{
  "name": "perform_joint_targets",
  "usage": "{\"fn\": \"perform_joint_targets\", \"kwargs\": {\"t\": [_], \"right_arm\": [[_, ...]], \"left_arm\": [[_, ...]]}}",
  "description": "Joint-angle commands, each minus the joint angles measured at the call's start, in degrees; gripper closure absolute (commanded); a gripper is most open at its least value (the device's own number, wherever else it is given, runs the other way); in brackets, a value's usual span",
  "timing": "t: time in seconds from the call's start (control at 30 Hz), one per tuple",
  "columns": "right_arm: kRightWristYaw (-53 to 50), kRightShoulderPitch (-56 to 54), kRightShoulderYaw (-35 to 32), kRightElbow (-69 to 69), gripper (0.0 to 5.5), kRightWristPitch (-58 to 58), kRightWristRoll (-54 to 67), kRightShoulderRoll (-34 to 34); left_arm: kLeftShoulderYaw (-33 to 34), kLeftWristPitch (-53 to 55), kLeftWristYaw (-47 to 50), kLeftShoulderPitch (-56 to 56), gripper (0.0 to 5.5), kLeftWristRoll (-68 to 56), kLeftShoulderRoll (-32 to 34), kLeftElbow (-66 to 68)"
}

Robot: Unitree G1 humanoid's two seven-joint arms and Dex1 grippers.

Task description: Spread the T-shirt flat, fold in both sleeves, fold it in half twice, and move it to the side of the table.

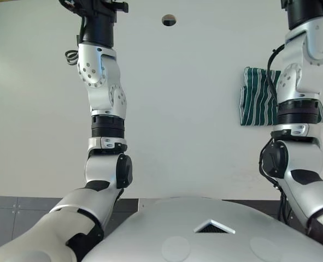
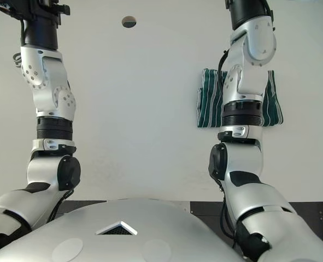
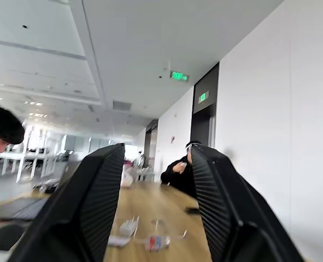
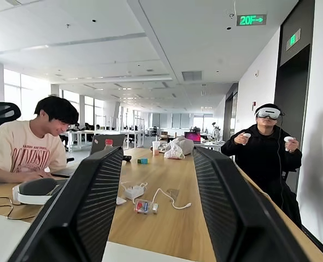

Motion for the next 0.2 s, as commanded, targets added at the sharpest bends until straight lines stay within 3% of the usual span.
{"fn": "perform_joint_targets", "kwargs": {"t": [0.03,0.2], "right_arm": [[0.78,0.59,-0.19,-2.97,3.14,0.82,1.92,0.55],[0.90,0.81,1.36,-4.25,3.14,1.27,1.81,1.54]], "left_arm": [[0.62,-1.02,-2.02,-0.98,3.28,-2.12,-0.77,-0.98],[1.68,2.32,-1.31,-1.87,3.28,-3.07,0.20,-1.87]]}}
